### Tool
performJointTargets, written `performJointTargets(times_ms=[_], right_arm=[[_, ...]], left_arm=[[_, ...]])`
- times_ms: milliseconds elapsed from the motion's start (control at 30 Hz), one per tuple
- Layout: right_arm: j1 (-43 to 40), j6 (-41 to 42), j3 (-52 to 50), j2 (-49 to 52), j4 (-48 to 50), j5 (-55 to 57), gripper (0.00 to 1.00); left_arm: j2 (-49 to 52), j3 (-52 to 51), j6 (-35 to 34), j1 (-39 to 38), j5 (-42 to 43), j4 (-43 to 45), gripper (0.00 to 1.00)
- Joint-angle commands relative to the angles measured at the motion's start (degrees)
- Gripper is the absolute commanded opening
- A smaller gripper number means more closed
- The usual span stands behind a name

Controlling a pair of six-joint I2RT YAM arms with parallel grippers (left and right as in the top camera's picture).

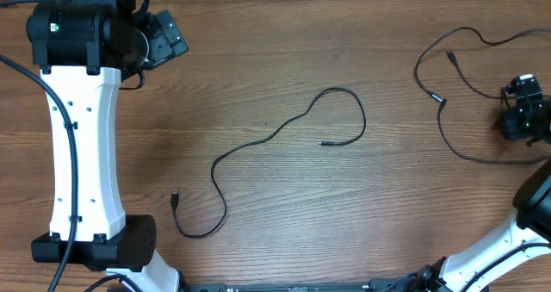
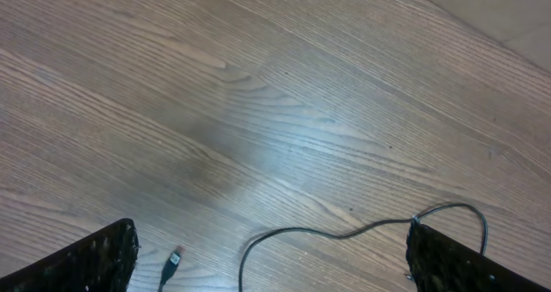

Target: Untangle cables

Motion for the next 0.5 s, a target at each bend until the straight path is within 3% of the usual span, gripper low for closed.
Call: performJointTargets(times_ms=[0,67,100,467], right_arm=[[-0.55,-0.04,0.26,0.83,0.87,0.52,0.32],[-0.66,-0.04,0.26,0.83,1.31,0.52,0.07],[-0.68,-0.02,0.24,0.83,1.51,0.52,0.04],[0.24,2.34,2.23,0.81,7.48,0.48,0.04]], left_arm=[[0.39,0.79,-0.92,0.04,0.28,-0.04,1.00],[0.39,0.79,-0.92,0.04,0.28,-0.04,1.00],[0.39,0.79,-0.92,0.04,0.28,-0.04,1.00],[0.39,0.79,-0.92,0.04,0.28,-0.04,1.00]])
